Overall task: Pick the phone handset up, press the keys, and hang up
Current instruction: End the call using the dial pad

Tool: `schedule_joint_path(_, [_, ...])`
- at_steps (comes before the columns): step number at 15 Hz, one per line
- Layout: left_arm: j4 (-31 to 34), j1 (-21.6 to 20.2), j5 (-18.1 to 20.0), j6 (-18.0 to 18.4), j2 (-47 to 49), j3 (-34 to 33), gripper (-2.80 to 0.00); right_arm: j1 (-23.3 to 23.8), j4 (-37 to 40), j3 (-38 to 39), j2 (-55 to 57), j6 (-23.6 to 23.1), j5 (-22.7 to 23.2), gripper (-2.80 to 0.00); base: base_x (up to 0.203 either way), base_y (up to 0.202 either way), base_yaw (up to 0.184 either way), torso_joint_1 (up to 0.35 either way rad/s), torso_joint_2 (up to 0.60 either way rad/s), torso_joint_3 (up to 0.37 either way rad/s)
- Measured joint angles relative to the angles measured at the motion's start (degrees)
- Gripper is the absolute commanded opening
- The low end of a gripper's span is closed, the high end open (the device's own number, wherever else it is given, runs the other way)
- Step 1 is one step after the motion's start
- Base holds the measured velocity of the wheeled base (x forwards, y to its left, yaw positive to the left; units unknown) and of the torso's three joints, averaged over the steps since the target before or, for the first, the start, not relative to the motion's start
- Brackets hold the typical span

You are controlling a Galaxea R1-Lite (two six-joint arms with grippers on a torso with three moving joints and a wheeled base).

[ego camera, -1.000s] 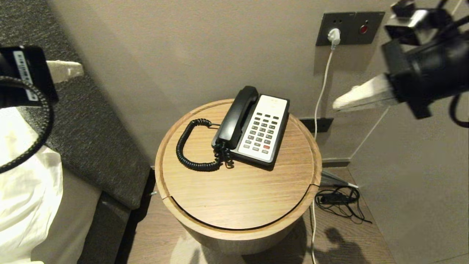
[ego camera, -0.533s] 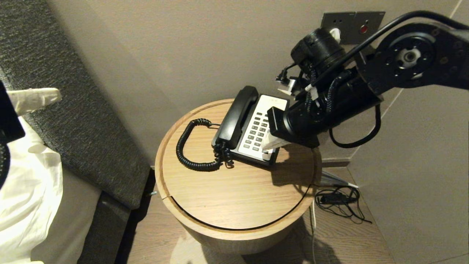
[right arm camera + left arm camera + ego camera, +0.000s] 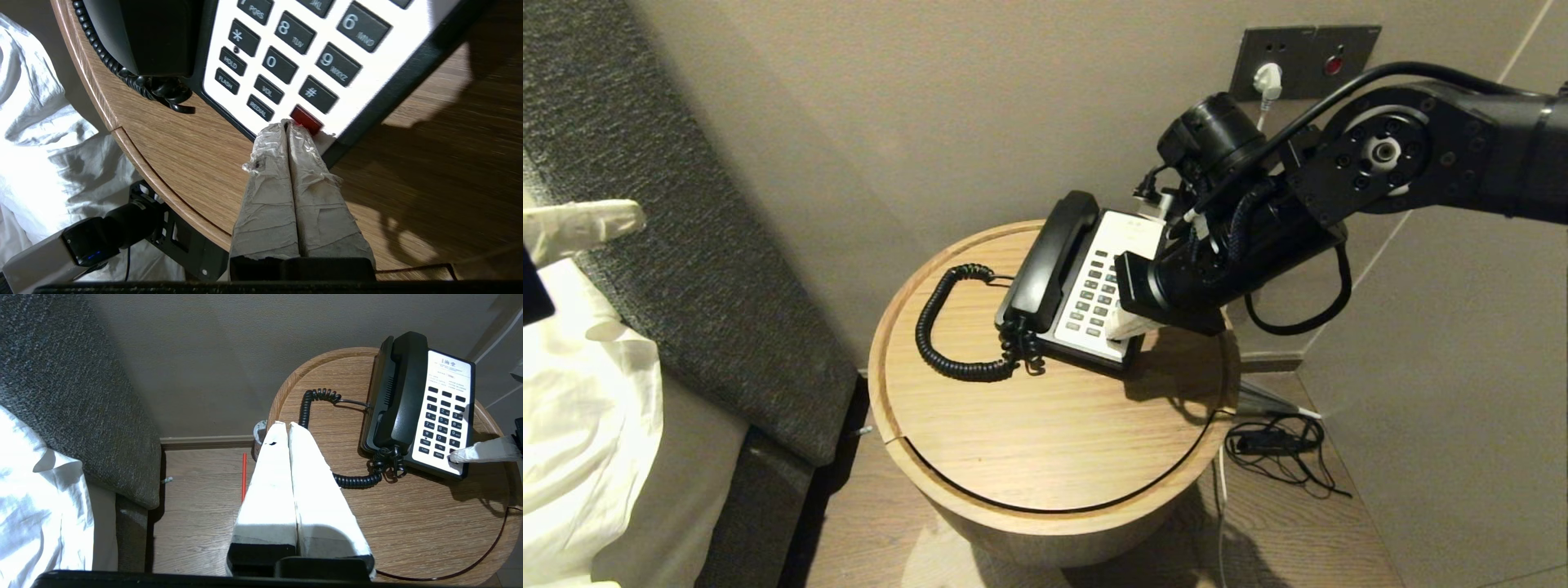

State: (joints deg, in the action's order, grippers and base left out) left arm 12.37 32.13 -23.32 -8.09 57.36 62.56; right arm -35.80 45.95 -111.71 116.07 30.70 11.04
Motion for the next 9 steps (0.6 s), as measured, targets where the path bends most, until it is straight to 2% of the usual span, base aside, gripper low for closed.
schedule_joint_path(9, [0.35,0.02,0.21,0.0,-0.59,-0.78,-2.8,0.04,0.71,0.35,-0.3,0.26,-0.49,-2.8,0.0,0.0,0.0,0.0,0.0,0.0])
